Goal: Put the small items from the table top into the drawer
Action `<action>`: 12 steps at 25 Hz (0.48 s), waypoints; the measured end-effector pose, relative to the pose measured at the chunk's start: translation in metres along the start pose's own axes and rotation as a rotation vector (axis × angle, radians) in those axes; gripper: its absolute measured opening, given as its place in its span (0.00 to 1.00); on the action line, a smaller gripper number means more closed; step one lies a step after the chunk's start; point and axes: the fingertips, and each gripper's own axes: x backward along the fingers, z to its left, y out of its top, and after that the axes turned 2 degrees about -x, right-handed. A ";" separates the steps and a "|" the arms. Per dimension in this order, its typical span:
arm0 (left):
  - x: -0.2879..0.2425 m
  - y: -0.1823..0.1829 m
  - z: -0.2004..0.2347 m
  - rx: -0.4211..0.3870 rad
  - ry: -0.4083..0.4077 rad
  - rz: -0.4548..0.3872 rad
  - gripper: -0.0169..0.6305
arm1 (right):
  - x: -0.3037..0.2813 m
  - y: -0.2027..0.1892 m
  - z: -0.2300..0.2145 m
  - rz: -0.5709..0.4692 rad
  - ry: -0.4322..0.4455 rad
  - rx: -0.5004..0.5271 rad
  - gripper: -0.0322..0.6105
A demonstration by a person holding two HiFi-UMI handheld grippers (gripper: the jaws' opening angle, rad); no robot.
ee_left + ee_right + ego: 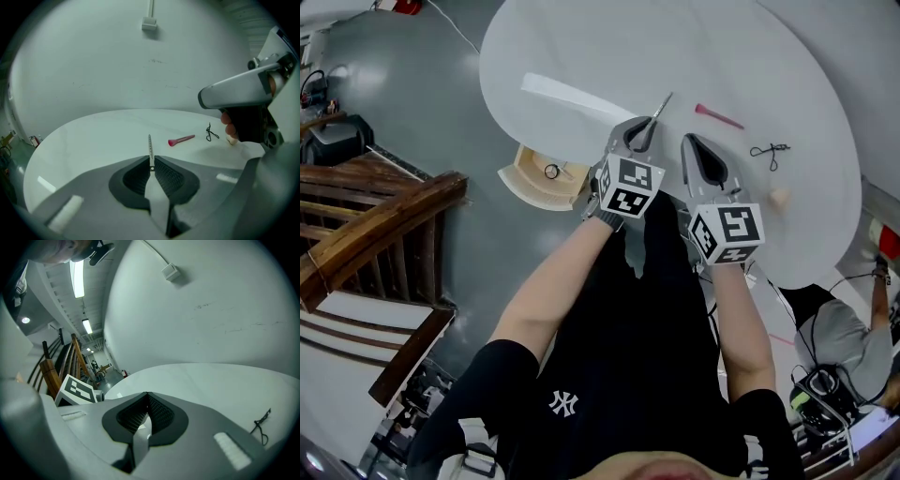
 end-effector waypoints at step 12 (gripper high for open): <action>0.085 -0.007 0.024 0.040 0.061 -0.078 0.07 | 0.003 0.004 0.070 -0.012 0.043 0.055 0.09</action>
